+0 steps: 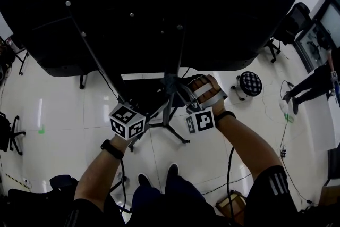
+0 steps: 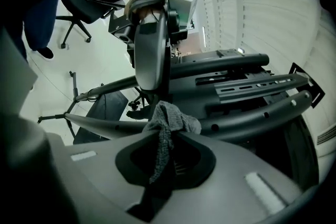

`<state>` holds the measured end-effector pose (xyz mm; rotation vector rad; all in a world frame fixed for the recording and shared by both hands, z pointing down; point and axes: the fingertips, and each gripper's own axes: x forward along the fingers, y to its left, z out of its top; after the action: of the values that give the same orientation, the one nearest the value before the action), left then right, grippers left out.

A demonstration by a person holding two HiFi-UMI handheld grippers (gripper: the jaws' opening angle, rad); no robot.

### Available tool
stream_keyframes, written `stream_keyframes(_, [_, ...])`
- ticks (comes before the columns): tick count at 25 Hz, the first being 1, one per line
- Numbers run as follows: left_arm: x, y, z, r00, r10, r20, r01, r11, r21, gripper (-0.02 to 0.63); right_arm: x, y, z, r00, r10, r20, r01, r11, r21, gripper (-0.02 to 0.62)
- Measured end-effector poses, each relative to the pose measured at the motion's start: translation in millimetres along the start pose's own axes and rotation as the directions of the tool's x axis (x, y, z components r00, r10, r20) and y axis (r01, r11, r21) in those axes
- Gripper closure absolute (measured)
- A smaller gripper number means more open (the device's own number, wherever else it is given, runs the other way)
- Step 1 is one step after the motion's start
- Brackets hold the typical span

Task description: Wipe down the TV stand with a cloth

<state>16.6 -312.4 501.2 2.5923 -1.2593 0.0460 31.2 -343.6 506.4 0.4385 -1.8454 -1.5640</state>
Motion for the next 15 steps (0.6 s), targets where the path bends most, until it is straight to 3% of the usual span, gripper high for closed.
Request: stream_keyframes(15, [14,34,-129,0.989,0.022,-0.143,-0.034,0.996,-0.082,0.321,32,116,-3,0.99,0.141,-0.011,-0.14,0.987,0.084,0.571])
